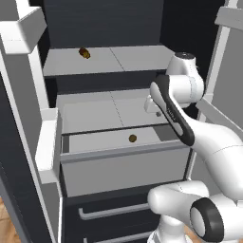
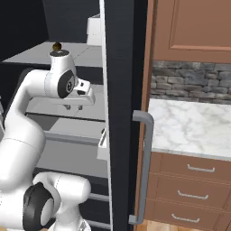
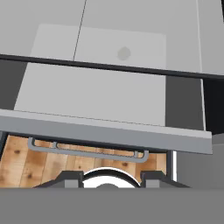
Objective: Fully open the fridge drawer.
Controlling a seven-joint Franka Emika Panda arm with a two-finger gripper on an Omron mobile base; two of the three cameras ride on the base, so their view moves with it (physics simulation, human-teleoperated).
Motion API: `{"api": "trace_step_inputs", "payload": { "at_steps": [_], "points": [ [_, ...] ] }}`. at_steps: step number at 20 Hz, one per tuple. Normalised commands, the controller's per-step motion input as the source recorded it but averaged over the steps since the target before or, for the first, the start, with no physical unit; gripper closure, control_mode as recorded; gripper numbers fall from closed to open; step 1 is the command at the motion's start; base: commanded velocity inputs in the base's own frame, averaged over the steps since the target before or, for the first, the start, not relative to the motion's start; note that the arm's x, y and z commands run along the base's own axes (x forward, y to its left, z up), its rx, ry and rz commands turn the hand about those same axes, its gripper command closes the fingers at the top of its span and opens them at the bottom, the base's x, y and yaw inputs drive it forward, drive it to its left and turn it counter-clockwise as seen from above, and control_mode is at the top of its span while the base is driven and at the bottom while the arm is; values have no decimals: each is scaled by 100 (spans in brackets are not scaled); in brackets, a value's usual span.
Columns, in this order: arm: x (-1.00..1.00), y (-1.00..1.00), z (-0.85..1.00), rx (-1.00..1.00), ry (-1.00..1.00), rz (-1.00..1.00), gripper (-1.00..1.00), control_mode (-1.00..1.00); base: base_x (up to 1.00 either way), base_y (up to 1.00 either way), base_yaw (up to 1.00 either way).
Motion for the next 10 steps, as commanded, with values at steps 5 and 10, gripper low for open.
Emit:
{"api": "trace_step_inputs", "payload": {
  "at_steps": [5, 10],
  "points": [
    [-16, 0, 0, 0, -2, 0, -100, -100, 0, 0, 0],
    [-6, 12, 0, 0, -4, 0, -100, 100, -7, 21, 0]
  ]
}}
